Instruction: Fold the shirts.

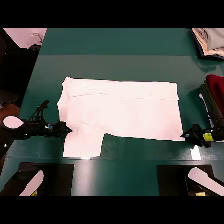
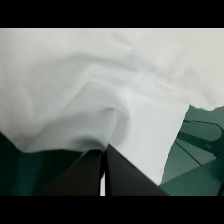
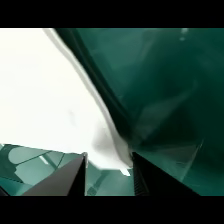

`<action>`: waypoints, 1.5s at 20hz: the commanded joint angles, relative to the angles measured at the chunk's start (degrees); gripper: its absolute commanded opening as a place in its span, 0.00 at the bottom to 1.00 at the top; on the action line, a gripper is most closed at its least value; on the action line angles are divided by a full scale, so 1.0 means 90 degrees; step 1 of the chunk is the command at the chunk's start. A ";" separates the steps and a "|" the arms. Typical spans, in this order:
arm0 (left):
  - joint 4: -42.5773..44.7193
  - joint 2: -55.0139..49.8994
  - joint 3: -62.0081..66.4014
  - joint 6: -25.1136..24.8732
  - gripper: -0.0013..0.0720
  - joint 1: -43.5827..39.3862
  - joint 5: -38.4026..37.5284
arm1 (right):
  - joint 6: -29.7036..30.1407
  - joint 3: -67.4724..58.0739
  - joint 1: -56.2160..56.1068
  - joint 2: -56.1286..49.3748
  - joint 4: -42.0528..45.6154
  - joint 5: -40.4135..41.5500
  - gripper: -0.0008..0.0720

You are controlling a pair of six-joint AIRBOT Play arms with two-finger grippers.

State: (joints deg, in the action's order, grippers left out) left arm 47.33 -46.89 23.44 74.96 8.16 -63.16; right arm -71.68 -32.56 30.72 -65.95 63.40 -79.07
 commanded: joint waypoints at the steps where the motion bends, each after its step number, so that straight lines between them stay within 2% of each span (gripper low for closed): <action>1: 0.0000 0.0005 0.0007 -0.0002 0.05 0.0005 -0.0056 | 0.0032 0.0041 -0.0403 0.0002 -0.0080 0.0177 0.33; 2: 0.0007 0.0005 0.0007 -0.0005 0.05 0.0005 -0.0121 | 0.0036 0.0041 -0.0549 0.0002 -0.0075 0.0238 0.22; 3: 0.0039 0.0005 0.0007 -0.0005 0.05 0.0005 -0.0228 | 0.0044 0.0029 -0.0663 0.0007 -0.0036 0.0267 0.05; 4: 0.0075 0.0007 0.0010 -0.0012 0.05 0.0005 -0.0381 | 0.0044 -0.0012 -0.0716 0.0010 0.0044 0.0253 0.03; 7: 0.0347 0.0007 0.0117 0.0002 0.05 0.0005 -0.1032 | 0.0041 -0.0352 -0.0699 0.0291 0.0712 -0.0236 0.03; 12: 0.0384 0.0010 0.0248 0.0172 0.05 0.0005 -0.1775 | 0.0036 -0.0413 -0.0313 0.1596 0.2399 -0.1236 0.03; 15: 0.0333 0.0491 0.0289 0.0369 0.05 0.0005 -0.1824 | -0.0007 -0.0070 -0.0223 0.2251 0.2477 -0.1209 0.03; 17: 0.0287 0.0721 0.0624 0.0510 0.05 0.0005 -0.1620 | -0.0039 -0.0119 -0.0389 0.2378 0.2021 -0.1032 0.03; 22: 0.0063 0.0359 0.2098 0.0352 0.05 0.0005 -0.0554 | -0.0223 -0.1341 -0.1282 0.1525 0.1268 -0.0602 0.03; 27: -0.0002 -0.1341 0.3339 -0.0056 0.05 0.0005 -0.0440 | -0.0760 -0.2633 -0.1996 0.0102 0.1234 -0.0209 0.03; 30: -0.0158 -0.2395 0.3869 -0.0389 0.05 0.0005 -0.0056 | -0.0789 -0.3320 -0.2242 -0.0678 0.1234 -0.0204 0.03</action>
State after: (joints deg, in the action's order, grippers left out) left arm 47.31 -60.42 53.34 74.39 8.16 -66.94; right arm -77.32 -56.60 13.02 -65.76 74.89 -81.84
